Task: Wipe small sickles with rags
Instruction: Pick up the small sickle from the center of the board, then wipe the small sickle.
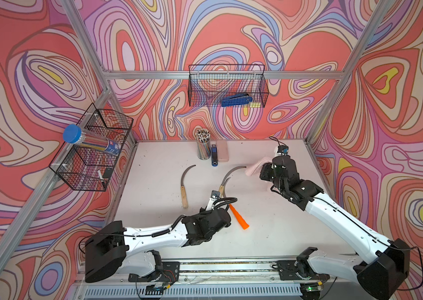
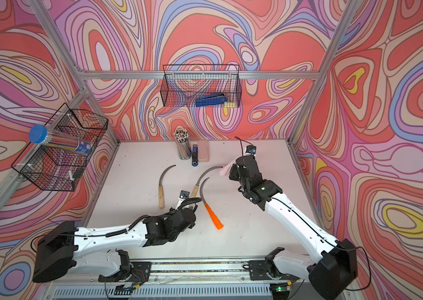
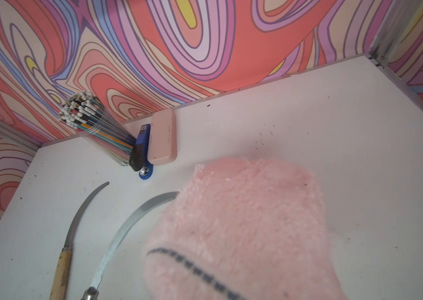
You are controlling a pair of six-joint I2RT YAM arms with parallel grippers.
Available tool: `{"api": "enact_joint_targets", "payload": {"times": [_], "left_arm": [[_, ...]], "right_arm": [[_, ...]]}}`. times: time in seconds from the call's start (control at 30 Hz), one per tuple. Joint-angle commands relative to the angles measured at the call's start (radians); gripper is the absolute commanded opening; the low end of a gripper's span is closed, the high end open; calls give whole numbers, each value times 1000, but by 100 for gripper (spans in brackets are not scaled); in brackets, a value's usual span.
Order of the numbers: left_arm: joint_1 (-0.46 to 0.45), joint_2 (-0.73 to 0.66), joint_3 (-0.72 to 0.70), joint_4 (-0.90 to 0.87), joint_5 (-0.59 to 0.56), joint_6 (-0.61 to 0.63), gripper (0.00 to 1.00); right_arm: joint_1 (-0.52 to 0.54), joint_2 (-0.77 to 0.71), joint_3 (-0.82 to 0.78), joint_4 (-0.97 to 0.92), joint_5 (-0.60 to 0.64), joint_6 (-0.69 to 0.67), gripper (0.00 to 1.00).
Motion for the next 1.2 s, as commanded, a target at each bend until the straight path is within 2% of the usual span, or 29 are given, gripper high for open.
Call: {"api": "enact_joint_targets", "payload": {"times": [0.0, 0.13, 0.27, 0.33, 0.47, 0.53, 0.63, 0.83, 0.97, 1.1, 1.17], "left_arm": [[40, -53, 47, -41, -4, 141, 0], [47, -98, 72, -26, -37, 207, 0], [48, -149, 65, 9, 77, 250, 0], [48, -181, 34, 51, 93, 274, 0], [53, -234, -19, 84, 1, 316, 0], [59, -267, -46, 107, 17, 326, 0], [59, -301, -67, 140, 66, 335, 0], [61, -309, -64, 165, 83, 392, 0], [65, -321, -86, 176, 57, 404, 0], [83, -357, -110, 165, 60, 388, 0], [91, -374, -122, 167, 78, 383, 0]], "right_arm": [[60, -12, 92, 1, -70, -36, 0], [178, 5, 189, -75, -13, -45, 0], [198, 36, 240, -133, -75, -54, 0], [198, 31, 228, -111, -121, -52, 0], [199, 32, 127, 49, -267, -90, 0], [199, 39, 78, 110, -295, -107, 0], [211, 70, 81, 96, -331, -97, 0], [305, 157, 74, 155, -351, -99, 0], [318, 207, 73, 186, -367, -72, 0], [317, 225, 71, 170, -310, -55, 0], [317, 236, 89, 125, -244, -45, 0]]}}
